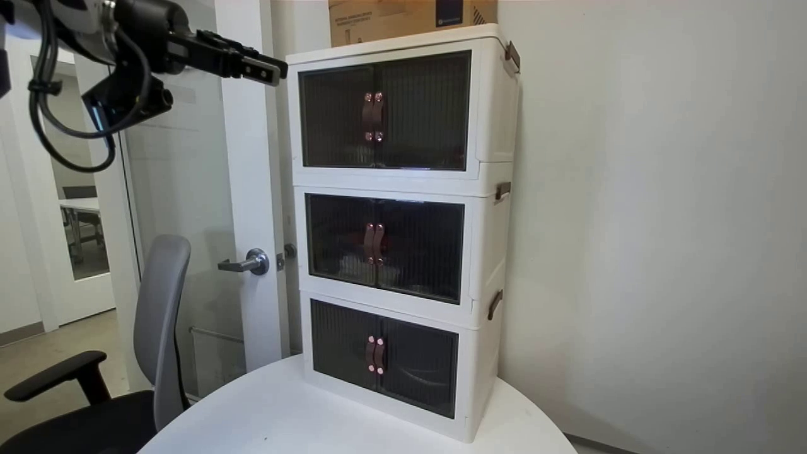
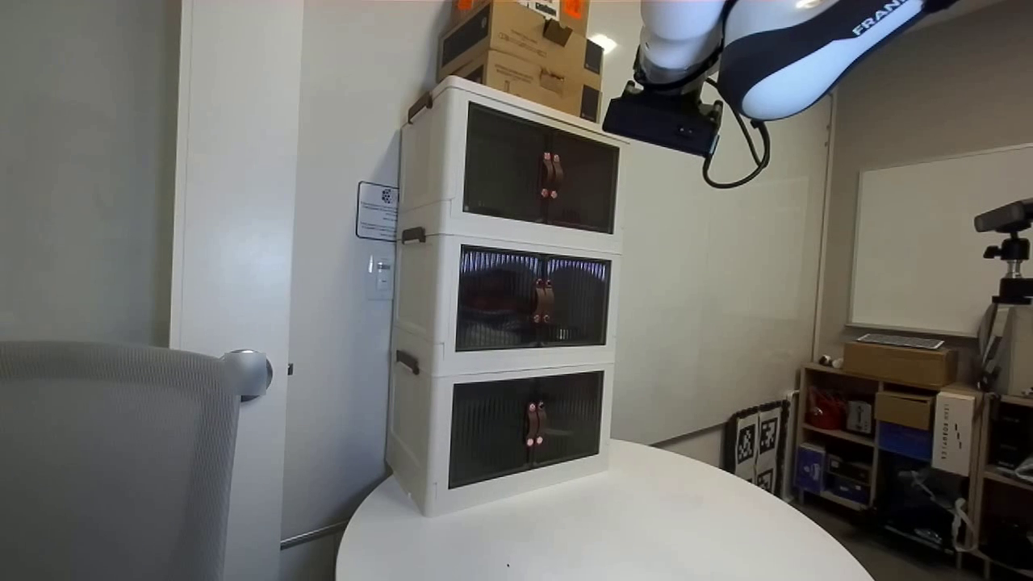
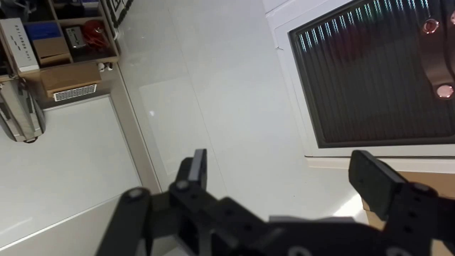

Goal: Open the upper part of the cabinet doors

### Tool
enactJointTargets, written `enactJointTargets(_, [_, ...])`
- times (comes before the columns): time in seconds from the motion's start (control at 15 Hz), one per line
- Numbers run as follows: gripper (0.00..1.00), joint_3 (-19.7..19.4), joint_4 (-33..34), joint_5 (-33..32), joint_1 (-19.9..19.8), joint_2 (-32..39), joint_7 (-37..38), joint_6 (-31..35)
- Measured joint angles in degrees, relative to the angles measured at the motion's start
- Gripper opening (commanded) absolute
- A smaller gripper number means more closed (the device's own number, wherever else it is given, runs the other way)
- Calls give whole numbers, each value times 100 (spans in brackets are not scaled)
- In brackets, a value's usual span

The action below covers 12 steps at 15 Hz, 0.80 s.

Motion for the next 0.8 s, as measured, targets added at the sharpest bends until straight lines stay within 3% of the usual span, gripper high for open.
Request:
enactJointTargets(0.47, [100,7,12,-101,2,-22,39,-96])
enactJointTargets(0.67, [100,271,72,-856,-195,-145,849,-519])
enactJointTargets(0.8, [100,706,237,-1314,-481,-154,1570,-890])
